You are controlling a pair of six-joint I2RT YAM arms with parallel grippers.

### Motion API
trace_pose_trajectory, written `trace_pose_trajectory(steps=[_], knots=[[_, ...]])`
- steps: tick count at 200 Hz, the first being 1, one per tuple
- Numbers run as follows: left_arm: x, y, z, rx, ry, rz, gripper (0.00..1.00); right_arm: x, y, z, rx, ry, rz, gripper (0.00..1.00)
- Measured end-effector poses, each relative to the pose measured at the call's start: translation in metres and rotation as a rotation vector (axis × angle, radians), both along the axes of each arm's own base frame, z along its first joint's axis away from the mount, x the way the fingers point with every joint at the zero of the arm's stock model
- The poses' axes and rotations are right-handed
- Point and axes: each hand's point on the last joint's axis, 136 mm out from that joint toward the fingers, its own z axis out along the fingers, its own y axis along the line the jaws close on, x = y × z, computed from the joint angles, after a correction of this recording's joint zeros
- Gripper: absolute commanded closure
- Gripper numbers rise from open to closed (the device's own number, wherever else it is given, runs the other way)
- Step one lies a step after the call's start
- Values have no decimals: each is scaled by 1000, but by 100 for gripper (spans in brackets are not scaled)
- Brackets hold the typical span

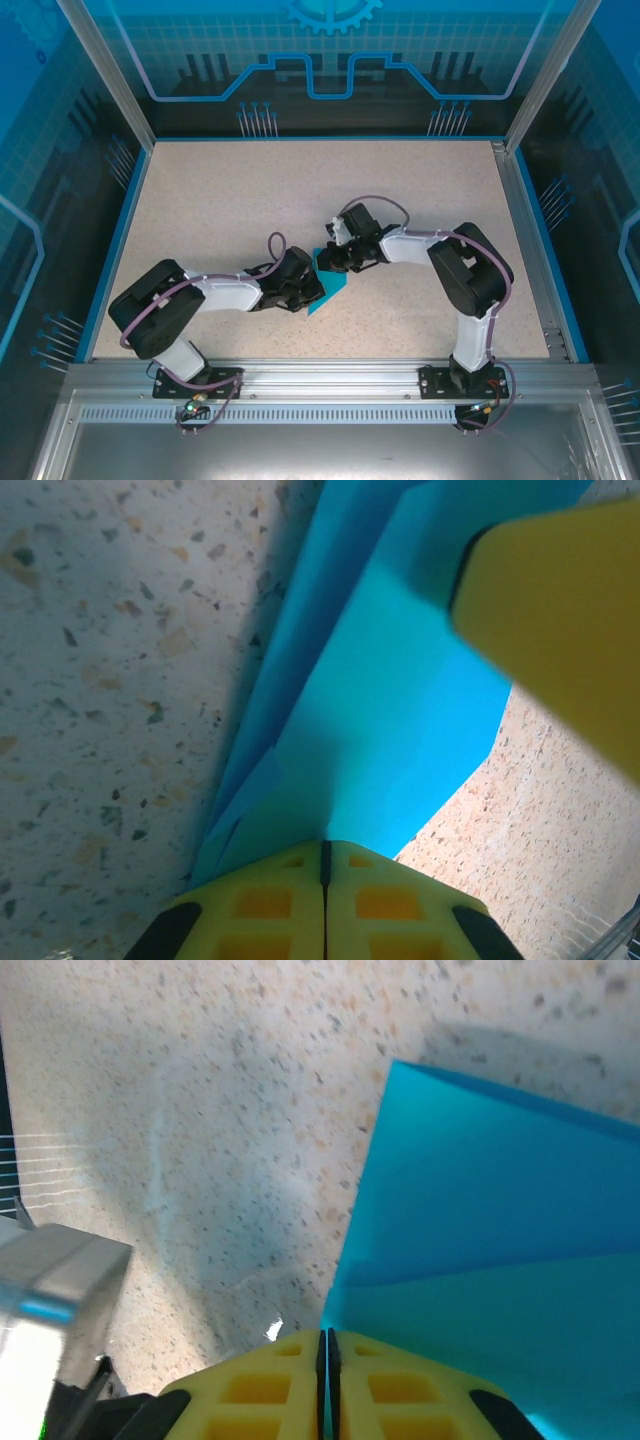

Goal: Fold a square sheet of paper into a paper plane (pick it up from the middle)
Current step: Fourth fold the wing at the center of the table.

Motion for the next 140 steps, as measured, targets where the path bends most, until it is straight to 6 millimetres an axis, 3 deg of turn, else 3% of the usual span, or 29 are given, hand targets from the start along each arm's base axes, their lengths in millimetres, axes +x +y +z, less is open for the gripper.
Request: trace_pose_trajectory(steps=[43,74,140], knots=[[0,2,0,8,1,3,93,-4,-7,-21,-21,43,-26,89],[0,2,0,9,1,4,94,4,-14,-22,0,63,-48,89],[0,2,0,7,0,3,93,84,-61,-17,-10,2,-215,88]])
